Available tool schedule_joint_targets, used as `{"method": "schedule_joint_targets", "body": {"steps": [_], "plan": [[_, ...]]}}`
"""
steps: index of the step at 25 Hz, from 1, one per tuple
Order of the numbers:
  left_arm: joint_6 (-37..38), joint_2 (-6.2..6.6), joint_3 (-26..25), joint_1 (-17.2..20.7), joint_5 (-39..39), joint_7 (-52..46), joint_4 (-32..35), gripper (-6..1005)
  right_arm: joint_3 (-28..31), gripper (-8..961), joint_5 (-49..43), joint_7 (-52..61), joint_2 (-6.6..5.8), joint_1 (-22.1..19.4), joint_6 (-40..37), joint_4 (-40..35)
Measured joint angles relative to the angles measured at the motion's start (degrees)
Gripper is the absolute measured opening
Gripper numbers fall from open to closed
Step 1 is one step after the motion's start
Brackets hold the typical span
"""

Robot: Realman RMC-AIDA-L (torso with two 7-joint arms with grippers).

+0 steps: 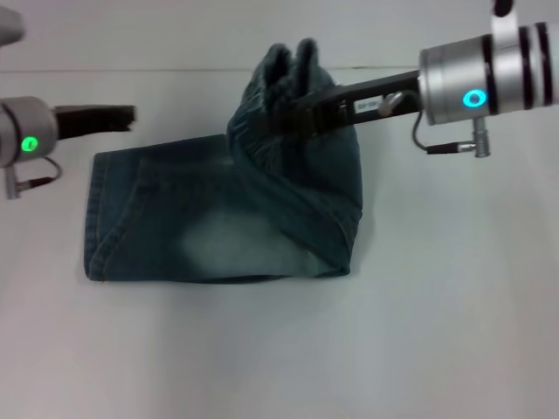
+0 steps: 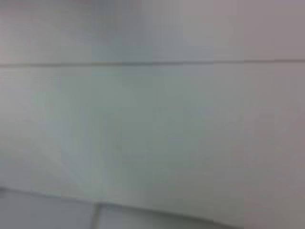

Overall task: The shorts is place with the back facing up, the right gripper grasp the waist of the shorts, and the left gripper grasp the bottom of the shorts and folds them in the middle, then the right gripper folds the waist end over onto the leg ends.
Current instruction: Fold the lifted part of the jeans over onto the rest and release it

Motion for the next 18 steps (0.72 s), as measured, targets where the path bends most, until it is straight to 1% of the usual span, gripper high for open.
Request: {"method": "schedule_joint_targets", "body": {"steps": [5, 10, 14, 18], "plan": [[-3.9, -0.11, -3.9, 2.2, 0.9, 0.4, 2.0, 64, -2.0, 66, 0.1, 0.0, 0.25, 3.1, 2.2, 3.1], [-7.3, -0.29, -6.4, 4.1, 0.9, 0.7, 3.9, 65, -5.3, 68, 0.2, 1.1, 0.54, 7.6, 6.5, 6.4], [-10.3, -0.38, -6.9, 5.1, 0.9, 0.8, 4.4, 64, -8.3, 69, 0.2, 1.6, 0.80, 11.7, 9.6, 8.7], [-10.3, -0.34, -7.5, 5.5, 1.0, 1.9, 4.4, 64, -12.3, 70, 0.2, 2.0, 1.14, 15.9, 13.2, 10.6]]}}
